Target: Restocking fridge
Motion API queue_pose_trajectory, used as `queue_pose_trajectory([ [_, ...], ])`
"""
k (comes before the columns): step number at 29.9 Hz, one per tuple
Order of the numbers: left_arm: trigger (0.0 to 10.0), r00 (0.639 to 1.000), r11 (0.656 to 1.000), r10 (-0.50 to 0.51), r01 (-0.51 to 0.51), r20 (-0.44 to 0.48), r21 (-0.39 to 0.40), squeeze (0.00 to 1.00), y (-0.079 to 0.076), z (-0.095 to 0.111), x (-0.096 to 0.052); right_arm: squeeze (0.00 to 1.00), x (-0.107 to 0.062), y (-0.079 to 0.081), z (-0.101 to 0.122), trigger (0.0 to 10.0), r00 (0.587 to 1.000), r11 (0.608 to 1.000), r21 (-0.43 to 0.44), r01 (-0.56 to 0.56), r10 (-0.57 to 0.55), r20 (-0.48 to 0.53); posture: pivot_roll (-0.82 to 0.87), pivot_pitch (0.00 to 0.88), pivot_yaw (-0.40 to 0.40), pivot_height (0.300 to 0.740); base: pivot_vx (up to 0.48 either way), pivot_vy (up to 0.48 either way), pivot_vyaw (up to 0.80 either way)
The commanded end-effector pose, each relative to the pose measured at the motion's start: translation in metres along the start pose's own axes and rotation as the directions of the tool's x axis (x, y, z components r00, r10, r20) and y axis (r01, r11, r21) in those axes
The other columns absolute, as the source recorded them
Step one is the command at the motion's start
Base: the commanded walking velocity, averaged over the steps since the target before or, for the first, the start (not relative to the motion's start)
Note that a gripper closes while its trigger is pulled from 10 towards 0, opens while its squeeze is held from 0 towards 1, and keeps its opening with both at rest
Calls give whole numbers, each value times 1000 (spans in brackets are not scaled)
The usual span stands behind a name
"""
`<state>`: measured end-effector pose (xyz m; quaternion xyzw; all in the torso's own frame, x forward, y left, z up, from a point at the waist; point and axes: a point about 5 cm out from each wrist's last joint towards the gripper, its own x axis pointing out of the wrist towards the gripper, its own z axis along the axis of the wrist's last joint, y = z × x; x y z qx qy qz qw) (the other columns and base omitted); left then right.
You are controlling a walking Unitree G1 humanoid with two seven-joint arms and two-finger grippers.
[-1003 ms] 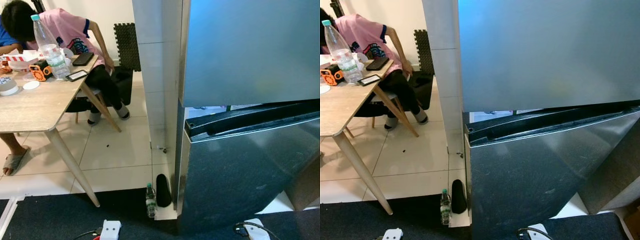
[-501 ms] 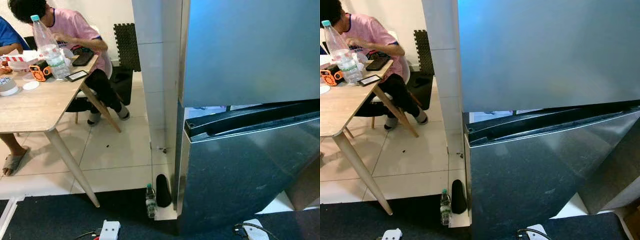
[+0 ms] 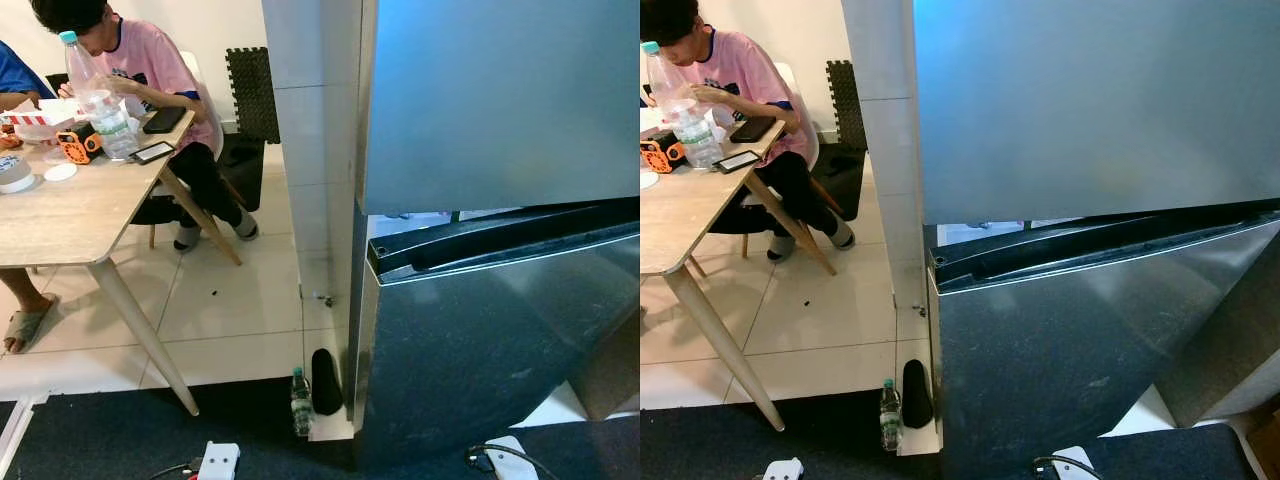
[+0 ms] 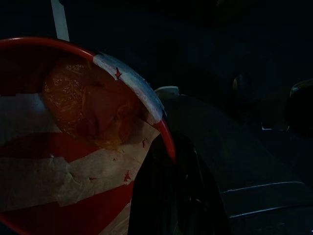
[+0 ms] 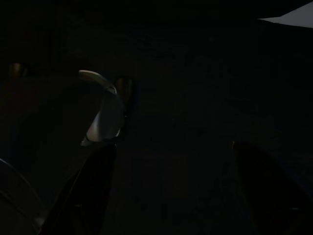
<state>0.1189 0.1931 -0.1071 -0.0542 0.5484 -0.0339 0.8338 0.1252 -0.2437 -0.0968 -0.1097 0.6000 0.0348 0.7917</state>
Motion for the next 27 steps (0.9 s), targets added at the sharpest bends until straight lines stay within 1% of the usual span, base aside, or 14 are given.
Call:
queue_pose_trajectory([
  [1, 10000, 999, 1000, 17, -17, -30, -1, 0, 6, -9, -2, 0, 1, 3, 3, 10000, 1000, 1000, 2, 7, -7, 17, -33, 0, 17, 740, 0, 0, 0],
  [7, 10000, 1000, 1000, 22, -22, -19, -2, 0, 4, -7, -2, 0, 1, 5, 15, 10000, 998, 999, 0, 38, -38, 44, -29, 0, 12, 740, 0, 0, 0],
  [11, 10000, 999, 999, 37, -37, -8, -12, 0, 5, -6, -2, 0, 1, 6, 17, 10000, 998, 999, 0, 44, -44, 51, -22, 0, 6, 740, 0, 0, 0],
  [15, 10000, 998, 998, 66, -66, -3, -11, 0, 9, -5, -3, 0, 1, 4, 15, 10000, 997, 999, 3, 46, -46, 54, -22, 0, 6, 740, 0, 0, 0],
  [20, 10000, 996, 996, 84, -84, 11, 3, 0, 12, 0, -3, 0, -1, -5, 7, 10000, 997, 998, 11, 61, -61, 46, -27, 0, 19, 740, 0, 0, 0],
  [27, 10000, 995, 995, 101, -102, 19, 23, 0, 16, 5, -3, 0, -1, -7, 2, 10000, 997, 998, 15, 65, -65, 35, -30, 0, 24, 740, 0, 0, 0],
])
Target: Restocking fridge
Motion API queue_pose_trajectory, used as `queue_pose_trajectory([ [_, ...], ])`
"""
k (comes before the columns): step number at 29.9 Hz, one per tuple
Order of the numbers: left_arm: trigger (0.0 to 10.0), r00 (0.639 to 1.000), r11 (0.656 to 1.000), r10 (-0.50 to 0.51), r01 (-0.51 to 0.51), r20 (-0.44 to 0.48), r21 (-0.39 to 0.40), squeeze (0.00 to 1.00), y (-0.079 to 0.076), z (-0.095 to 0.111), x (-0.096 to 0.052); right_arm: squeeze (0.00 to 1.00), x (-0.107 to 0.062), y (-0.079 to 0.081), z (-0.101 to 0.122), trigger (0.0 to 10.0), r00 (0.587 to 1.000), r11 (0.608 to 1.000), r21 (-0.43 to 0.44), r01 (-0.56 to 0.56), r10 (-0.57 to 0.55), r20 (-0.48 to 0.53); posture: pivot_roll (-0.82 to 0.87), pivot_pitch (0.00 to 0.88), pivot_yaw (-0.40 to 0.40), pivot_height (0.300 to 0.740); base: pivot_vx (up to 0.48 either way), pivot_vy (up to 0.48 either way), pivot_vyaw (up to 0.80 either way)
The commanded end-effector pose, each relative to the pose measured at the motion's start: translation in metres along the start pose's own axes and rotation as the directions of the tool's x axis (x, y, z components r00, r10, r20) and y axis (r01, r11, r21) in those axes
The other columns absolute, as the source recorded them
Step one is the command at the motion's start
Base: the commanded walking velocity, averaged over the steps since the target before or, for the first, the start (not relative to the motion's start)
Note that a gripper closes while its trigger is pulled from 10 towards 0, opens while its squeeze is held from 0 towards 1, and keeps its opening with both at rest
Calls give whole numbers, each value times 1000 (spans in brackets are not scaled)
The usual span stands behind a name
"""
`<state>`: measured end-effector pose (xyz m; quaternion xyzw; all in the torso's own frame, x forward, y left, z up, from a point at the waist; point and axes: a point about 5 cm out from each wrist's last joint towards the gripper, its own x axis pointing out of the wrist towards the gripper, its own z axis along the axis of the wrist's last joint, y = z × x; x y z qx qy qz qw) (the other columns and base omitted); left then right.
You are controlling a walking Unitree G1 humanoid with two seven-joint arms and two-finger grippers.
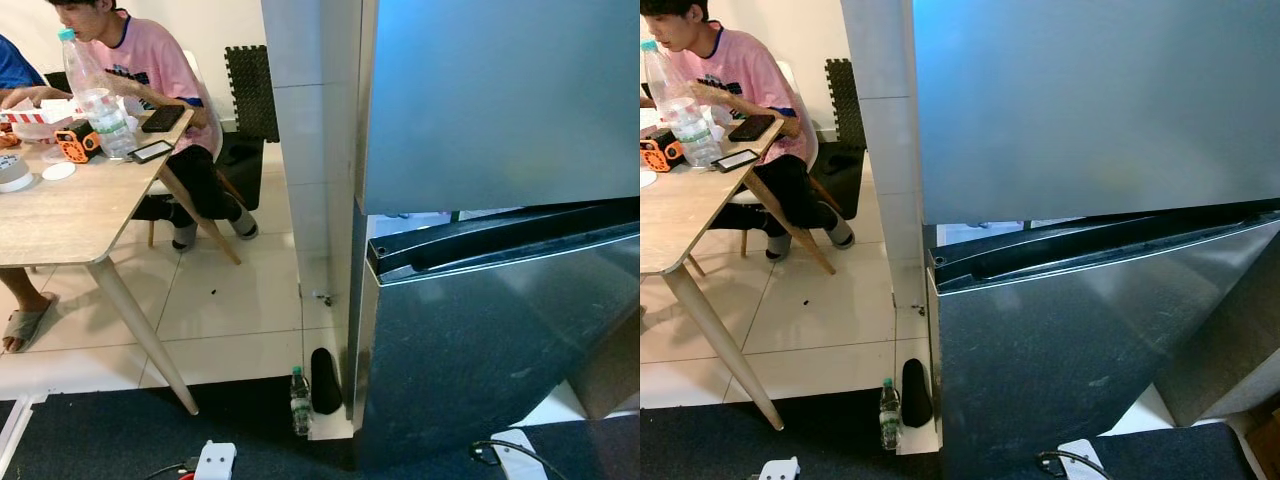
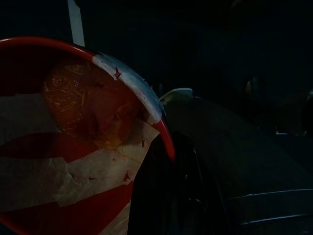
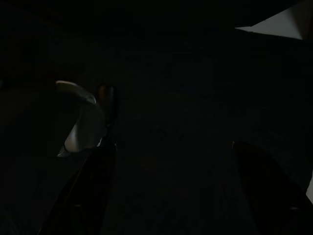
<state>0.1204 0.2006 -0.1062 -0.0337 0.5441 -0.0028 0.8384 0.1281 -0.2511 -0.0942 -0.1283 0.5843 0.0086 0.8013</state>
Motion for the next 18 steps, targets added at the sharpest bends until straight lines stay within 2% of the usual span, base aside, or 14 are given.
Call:
queue_pose_trajectory([
  [1, 10000, 999, 999, 32, -32, 4, 29, 0, 9, 3, -2, 0, 0, 2, 1, 10000, 1000, 1000, 10, -4, 4, 8, -33, 0, 25, 740, 0, 0, 0],
  [10, 10000, 994, 993, 111, -112, 15, 41, 0, 18, 6, -3, 0, 2, 15, 16, 10000, 999, 1000, 13, -12, 12, 37, -34, 0, 24, 740, 0, 0, 0],
  [13, 10000, 991, 990, 133, -133, 20, 41, 0, 20, 6, -3, 0, 2, 13, 10, 10000, 1000, 1000, 13, -9, 9, 30, -36, 0, 21, 740, 0, 0, 0],
  [16, 10000, 983, 983, 179, -181, 38, 41, 0, 26, 10, -4, 0, 0, 3, -4, 10000, 1000, 1000, 13, 5, -5, 13, -39, 0, 18, 740, 0, 0, 0],
  [18, 10000, 981, 981, 189, -191, 41, 45, 0, 28, 11, -5, 0, 0, 1, -5, 10000, 1000, 1000, 14, 8, -8, 13, -39, 0, 18, 740, 0, 0, 0],
])
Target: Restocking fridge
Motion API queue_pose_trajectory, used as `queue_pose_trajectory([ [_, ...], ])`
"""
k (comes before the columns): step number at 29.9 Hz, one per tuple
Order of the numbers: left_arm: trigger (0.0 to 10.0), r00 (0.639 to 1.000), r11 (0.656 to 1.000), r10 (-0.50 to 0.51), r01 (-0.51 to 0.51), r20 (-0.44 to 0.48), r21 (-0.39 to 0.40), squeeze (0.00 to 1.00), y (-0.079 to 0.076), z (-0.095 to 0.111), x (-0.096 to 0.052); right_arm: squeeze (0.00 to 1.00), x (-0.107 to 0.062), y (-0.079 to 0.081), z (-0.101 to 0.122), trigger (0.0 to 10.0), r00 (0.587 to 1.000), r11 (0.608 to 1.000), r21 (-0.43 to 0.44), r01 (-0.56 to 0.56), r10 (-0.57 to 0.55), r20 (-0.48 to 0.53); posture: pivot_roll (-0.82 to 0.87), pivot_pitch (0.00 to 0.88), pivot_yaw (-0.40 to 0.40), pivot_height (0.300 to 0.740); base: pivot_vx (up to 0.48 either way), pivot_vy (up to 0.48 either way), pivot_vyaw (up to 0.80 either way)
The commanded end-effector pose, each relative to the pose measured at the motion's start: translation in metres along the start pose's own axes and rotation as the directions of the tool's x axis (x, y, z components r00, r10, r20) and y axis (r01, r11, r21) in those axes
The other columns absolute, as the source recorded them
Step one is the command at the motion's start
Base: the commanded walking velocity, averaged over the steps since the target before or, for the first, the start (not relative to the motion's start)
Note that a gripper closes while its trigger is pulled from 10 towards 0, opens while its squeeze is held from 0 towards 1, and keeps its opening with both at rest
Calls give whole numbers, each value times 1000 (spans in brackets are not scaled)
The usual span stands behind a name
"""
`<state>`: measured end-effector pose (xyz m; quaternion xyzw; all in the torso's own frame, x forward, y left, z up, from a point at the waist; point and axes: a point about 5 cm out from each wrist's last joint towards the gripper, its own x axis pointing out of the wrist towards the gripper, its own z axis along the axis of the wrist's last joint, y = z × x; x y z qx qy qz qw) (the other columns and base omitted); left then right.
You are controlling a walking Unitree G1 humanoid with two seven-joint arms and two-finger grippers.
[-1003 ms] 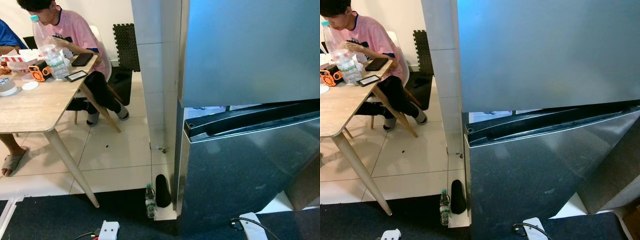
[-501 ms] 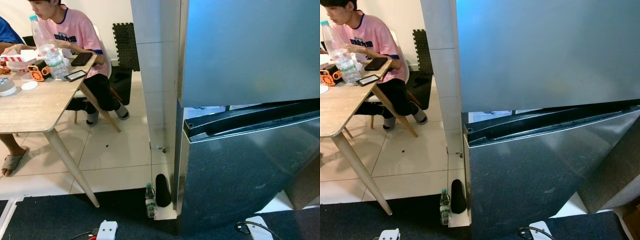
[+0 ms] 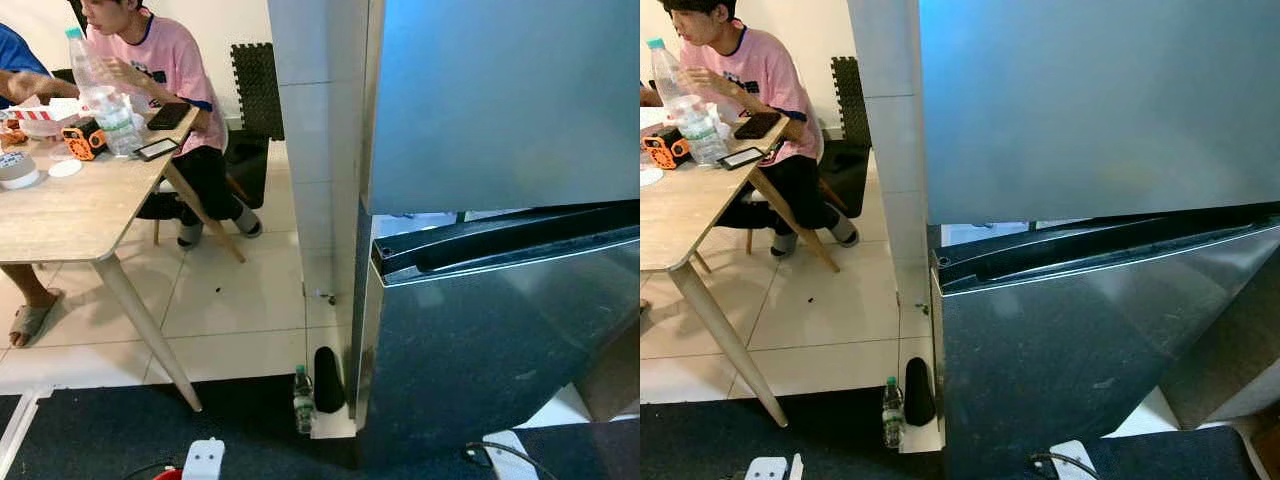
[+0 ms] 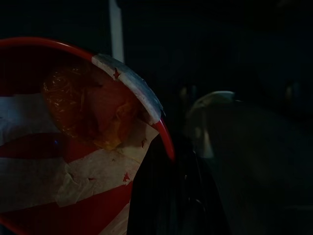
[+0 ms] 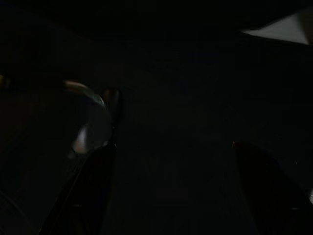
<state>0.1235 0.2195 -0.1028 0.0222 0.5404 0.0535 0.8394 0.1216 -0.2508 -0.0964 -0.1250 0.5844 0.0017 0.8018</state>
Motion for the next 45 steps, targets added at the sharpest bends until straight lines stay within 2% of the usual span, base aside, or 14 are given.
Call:
queue_pose_trajectory([
  [1, 10000, 999, 999, 44, -44, 29, 17, 0, 11, 7, 0, 0, 0, -2, 0, 10000, 1000, 1000, 1, 3, -3, 15, -39, 0, 18, 740, 0, 0, 0],
  [9, 10000, 997, 997, 71, -72, 41, 13, 0, 16, 11, -1, 0, 0, -2, 4, 10000, 1000, 1000, 0, 3, -3, 25, -33, 0, 24, 740, 0, 0, 0],
  [22, 10000, 999, 999, 31, -31, 33, -6, 0, 8, 7, 0, 0, 2, 18, 29, 10000, 998, 999, -21, -27, 28, 55, -12, 0, 16, 740, 0, 0, 0],
  [27, 10000, 999, 1000, 26, -25, 35, -12, 0, 6, 6, 0, 0, 3, 20, 32, 10000, 998, 999, -27, -28, 29, 58, -9, 0, 11, 740, 0, 0, 0],
  [35, 10000, 999, 1000, 13, -13, 32, -12, 0, 3, 6, 0, 0, 2, 14, 22, 10000, 999, 999, -28, -20, 22, 43, -5, 0, 5, 740, 0, 0, 0],
  [45, 10000, 1000, 1000, -1, 2, 29, -21, 0, 0, 5, 0, 0, 2, 10, 22, 10000, 999, 999, -41, -16, 17, 40, -6, 0, -3, 740, 0, 0, 0],
])
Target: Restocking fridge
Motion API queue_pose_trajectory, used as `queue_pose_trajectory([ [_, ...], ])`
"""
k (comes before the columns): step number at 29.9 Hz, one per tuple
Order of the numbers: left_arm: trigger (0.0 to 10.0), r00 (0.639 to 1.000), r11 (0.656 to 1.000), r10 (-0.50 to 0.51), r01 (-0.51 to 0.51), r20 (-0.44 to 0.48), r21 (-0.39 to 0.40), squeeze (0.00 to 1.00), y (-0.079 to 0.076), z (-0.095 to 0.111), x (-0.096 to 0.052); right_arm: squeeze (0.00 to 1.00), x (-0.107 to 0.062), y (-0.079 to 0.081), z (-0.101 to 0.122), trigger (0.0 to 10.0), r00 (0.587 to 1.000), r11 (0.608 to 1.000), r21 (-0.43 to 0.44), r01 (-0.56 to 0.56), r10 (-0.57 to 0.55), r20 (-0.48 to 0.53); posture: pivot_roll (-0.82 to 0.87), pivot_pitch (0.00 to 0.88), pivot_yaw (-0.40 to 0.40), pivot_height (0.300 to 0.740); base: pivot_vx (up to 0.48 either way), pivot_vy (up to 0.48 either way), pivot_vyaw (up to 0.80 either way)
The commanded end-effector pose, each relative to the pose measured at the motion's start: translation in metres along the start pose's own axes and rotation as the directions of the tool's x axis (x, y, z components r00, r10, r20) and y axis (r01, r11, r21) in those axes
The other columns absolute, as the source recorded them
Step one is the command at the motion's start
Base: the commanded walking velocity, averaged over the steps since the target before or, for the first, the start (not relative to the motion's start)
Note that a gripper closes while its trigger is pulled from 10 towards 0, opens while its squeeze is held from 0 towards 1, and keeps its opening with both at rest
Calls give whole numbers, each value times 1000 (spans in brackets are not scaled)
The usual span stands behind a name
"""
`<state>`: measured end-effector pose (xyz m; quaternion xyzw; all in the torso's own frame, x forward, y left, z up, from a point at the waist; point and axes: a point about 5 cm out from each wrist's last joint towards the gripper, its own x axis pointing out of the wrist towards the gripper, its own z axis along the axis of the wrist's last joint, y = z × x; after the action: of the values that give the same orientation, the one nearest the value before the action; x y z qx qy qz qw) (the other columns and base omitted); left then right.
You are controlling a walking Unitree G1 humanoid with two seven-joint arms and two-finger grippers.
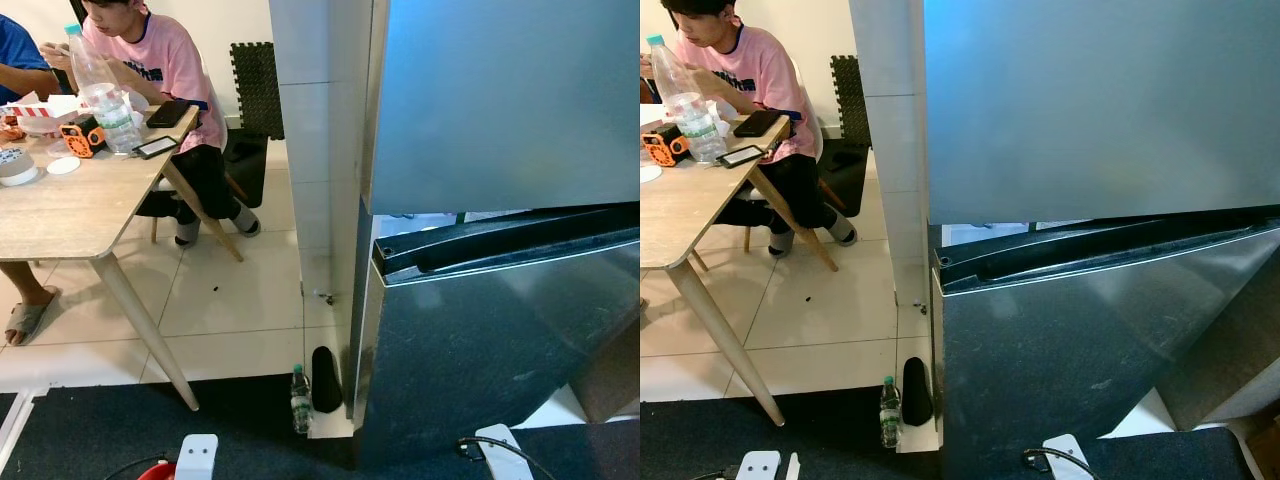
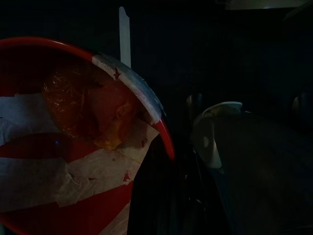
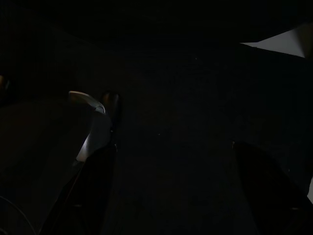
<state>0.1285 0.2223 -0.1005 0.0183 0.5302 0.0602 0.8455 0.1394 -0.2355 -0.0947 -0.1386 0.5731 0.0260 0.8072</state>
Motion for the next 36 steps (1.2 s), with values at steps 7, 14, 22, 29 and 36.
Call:
queue_pose_trajectory([
  [7, 10000, 1000, 1000, -10, 10, -12, -8, 0, -3, -4, 0, 0, 0, -2, 1, 10000, 1000, 1000, 14, 6, -6, 5, -13, 0, -2, 740, 0, 0, 0],
  [14, 10000, 1000, 999, -28, 28, -1, -16, 0, -8, 0, 1, 0, 0, -1, 3, 10000, 1000, 999, 34, 4, -4, 12, -21, 0, 4, 740, 0, 0, 0],
  [22, 10000, 999, 999, -38, 38, -9, 0, 0, -8, -1, 0, 0, 0, 2, 1, 10000, 1000, 999, 45, -4, 4, -4, -17, 0, 10, 740, 0, 0, 0],
  [29, 10000, 999, 1000, -30, 31, -21, 5, 0, -4, -5, 0, 0, 0, 3, 2, 10000, 1000, 999, 49, -5, 5, -3, -10, 0, 11, 740, 0, 0, 0],
  [36, 10000, 999, 999, -31, 31, -18, 18, 0, -2, -2, 0, 0, 0, 0, -5, 10000, 1000, 997, 76, 1, 0, -4, -16, 0, 19, 740, 0, 0, 0],
])
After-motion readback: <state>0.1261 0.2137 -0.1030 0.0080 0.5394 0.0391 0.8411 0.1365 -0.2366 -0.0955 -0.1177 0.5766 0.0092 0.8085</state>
